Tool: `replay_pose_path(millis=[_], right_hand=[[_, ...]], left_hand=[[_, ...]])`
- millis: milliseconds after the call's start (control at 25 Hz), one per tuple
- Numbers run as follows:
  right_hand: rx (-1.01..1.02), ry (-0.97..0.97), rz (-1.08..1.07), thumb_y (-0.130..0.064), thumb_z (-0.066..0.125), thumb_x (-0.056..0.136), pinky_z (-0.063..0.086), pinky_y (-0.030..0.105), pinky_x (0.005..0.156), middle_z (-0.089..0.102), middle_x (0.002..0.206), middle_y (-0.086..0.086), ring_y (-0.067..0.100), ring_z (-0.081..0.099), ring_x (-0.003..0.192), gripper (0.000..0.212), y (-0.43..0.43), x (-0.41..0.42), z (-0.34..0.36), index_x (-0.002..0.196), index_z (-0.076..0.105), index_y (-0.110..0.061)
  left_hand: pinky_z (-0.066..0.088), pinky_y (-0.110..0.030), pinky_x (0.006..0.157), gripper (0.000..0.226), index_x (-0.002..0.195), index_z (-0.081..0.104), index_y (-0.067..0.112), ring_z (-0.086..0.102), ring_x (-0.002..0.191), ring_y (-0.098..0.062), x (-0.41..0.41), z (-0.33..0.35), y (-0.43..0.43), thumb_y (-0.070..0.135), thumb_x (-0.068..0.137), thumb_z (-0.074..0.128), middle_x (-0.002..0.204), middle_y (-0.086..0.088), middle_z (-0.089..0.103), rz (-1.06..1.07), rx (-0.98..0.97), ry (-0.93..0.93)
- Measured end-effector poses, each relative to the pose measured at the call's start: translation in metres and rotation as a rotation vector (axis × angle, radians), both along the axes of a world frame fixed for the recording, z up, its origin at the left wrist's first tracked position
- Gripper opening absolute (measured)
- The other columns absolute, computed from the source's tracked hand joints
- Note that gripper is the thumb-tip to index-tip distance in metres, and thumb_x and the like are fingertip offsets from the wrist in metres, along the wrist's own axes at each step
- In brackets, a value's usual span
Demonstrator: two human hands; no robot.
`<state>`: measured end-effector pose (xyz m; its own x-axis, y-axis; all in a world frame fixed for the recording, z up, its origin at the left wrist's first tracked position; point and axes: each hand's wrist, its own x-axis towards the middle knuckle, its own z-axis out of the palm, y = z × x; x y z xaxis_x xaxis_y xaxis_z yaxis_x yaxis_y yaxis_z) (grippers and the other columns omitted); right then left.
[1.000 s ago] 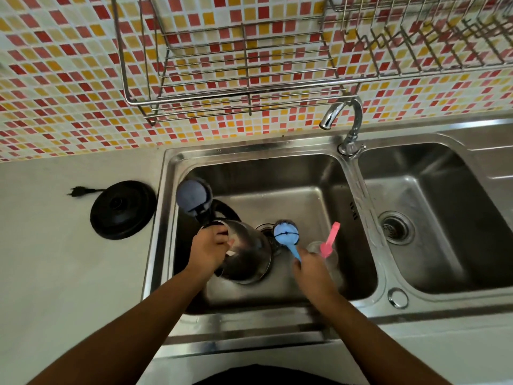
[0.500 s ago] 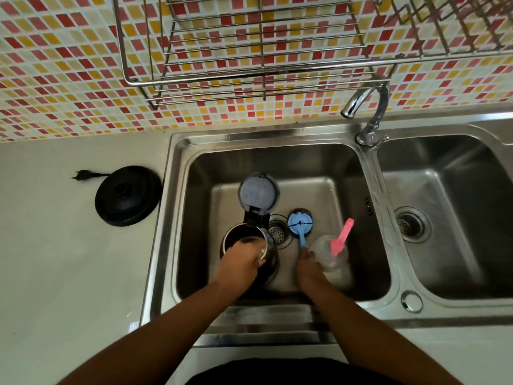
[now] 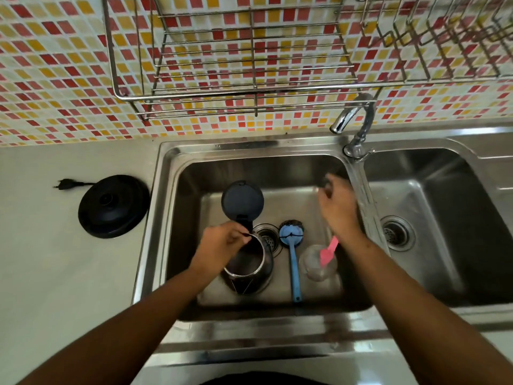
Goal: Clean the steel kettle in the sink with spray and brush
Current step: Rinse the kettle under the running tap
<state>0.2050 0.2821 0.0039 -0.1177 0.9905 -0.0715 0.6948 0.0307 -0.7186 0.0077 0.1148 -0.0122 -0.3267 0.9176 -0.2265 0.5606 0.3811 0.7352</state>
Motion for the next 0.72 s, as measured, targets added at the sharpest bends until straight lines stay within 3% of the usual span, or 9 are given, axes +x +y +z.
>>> replay_pose_path(millis=[120,240,360,440,480,520,600,680,720], right_hand=[[0.121,0.078,-0.110,-0.006,0.055,0.090,0.025,0.006,0.091,0.036,0.142,0.025,0.033,0.042,0.127,0.061,0.044,0.006,0.010,0.144,0.028,0.003],[0.169,0.050,-0.235,-0.004,0.061,0.085,0.018,0.004,0.088,0.030,0.140,0.030,0.036,0.036,0.128,0.066,0.061,0.002,0.011,0.139,0.026,0.011],[0.265,0.108,-0.419,-0.003,0.067,0.078,0.027,0.010,0.095,0.032,0.134,0.026,0.033,0.040,0.121,0.060,0.069,-0.002,0.008,0.129,0.036,0.006],[0.232,0.162,-0.409,-0.005,0.066,0.080,0.032,0.015,0.100,0.034,0.136,0.026,0.034,0.041,0.123,0.060,0.072,0.000,0.008,0.131,0.037,0.007],[0.209,0.148,-0.355,-0.005,0.065,0.081,0.031,0.008,0.097,0.038,0.135,0.026,0.034,0.043,0.123,0.058,0.072,0.002,0.008,0.131,0.038,0.008],[0.201,0.114,-0.297,-0.006,0.064,0.083,0.027,-0.001,0.087,0.042,0.133,0.026,0.034,0.045,0.121,0.054,0.073,0.005,0.007,0.130,0.041,0.009],[0.212,0.043,-0.191,-0.006,0.062,0.084,0.023,-0.005,0.077,0.047,0.130,0.026,0.034,0.048,0.118,0.048,0.066,0.008,0.007,0.128,0.045,0.008],[0.114,-0.029,-0.026,-0.006,0.061,0.086,0.029,0.006,0.089,0.050,0.134,0.021,0.032,0.051,0.120,0.053,0.059,0.011,-0.002,0.135,0.042,0.001],[0.010,-0.084,0.087,-0.009,0.061,0.087,0.037,0.019,0.097,0.053,0.135,0.017,0.032,0.054,0.119,0.057,0.055,0.012,-0.012,0.139,0.038,-0.004]], left_hand=[[0.047,-0.004,0.063,0.016,0.080,0.071,0.012,0.065,0.069,-0.002,-0.027,0.002,0.003,0.022,0.073,0.081,0.077,0.000,0.073,0.117,-0.013,-0.016],[0.044,-0.005,0.062,0.030,0.082,0.063,0.011,0.061,0.068,-0.007,-0.046,-0.007,0.004,0.028,0.069,0.084,0.079,-0.001,0.067,0.168,-0.148,-0.001],[0.052,-0.026,0.083,0.069,0.116,0.050,0.014,0.059,0.096,-0.017,-0.056,-0.014,0.012,0.035,0.062,0.087,0.111,-0.003,0.052,0.026,-0.247,-0.077],[0.047,-0.034,0.099,0.098,0.139,0.036,0.021,0.047,0.117,-0.017,-0.058,-0.016,0.024,0.049,0.059,0.085,0.132,0.000,0.038,-0.176,-0.275,-0.057],[0.042,-0.038,0.107,0.105,0.143,0.033,0.027,0.040,0.126,-0.017,-0.059,-0.018,0.029,0.060,0.056,0.081,0.141,0.001,0.034,-0.243,-0.288,-0.057],[0.037,-0.041,0.111,0.107,0.143,0.033,0.032,0.036,0.132,-0.018,-0.060,-0.024,0.034,0.070,0.053,0.076,0.145,0.001,0.033,-0.268,-0.316,-0.063],[0.037,-0.039,0.111,0.102,0.139,0.039,0.035,0.037,0.133,-0.019,-0.060,-0.027,0.036,0.073,0.052,0.074,0.146,0.001,0.033,-0.256,-0.372,-0.115],[0.047,-0.016,0.095,0.075,0.132,0.042,0.035,0.047,0.123,-0.015,-0.056,-0.023,0.034,0.053,0.069,0.077,0.144,0.000,0.035,-0.289,-0.398,-0.205],[0.047,-0.006,0.081,0.057,0.126,0.042,0.035,0.052,0.114,-0.011,-0.054,-0.026,0.034,0.036,0.079,0.075,0.140,-0.001,0.039,-0.328,-0.398,-0.270]])
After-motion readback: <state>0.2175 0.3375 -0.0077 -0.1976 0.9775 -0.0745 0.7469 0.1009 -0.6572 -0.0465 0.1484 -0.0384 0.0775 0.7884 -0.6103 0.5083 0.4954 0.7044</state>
